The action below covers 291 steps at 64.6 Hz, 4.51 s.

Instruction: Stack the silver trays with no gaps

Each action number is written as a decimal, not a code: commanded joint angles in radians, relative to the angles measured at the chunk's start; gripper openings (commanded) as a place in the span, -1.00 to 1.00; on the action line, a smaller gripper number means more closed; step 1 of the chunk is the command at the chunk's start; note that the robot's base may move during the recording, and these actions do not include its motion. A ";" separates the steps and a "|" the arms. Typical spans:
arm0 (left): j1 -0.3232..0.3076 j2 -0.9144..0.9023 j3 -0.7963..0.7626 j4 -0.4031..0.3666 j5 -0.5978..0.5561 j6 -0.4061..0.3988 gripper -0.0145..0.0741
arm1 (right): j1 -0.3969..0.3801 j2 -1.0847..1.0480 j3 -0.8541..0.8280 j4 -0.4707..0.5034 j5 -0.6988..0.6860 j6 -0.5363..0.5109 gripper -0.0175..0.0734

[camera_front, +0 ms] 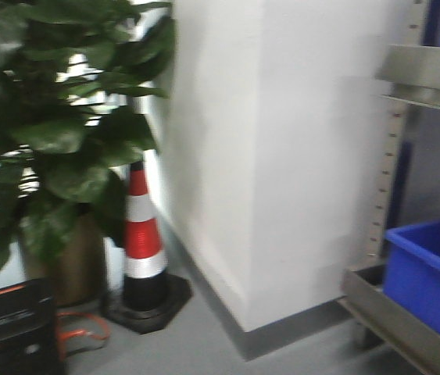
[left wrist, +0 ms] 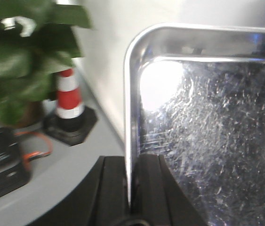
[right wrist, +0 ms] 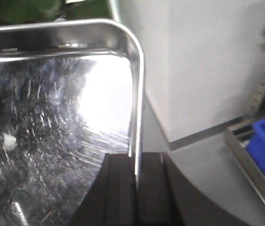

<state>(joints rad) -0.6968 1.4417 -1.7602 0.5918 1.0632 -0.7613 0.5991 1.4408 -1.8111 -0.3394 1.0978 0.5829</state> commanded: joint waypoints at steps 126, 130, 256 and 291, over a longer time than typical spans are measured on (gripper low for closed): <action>-0.005 -0.005 -0.009 0.028 -0.014 0.002 -0.71 | 0.001 -0.016 -0.001 -0.015 -0.037 -0.009 -0.79; -0.005 -0.005 -0.009 0.028 -0.014 0.002 -0.71 | 0.001 -0.016 -0.001 -0.015 -0.037 -0.009 -0.79; -0.005 -0.003 -0.009 0.107 -0.071 0.002 -0.71 | 0.001 -0.009 -0.001 -0.015 -0.063 -0.009 -0.79; 0.111 0.118 -0.009 -0.109 -0.044 0.032 -0.71 | -0.003 0.182 -0.001 -0.015 -0.058 -0.009 -0.79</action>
<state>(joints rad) -0.6167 1.5256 -1.7612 0.5770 1.0747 -0.7535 0.5949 1.5866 -1.8111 -0.3496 1.0679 0.5951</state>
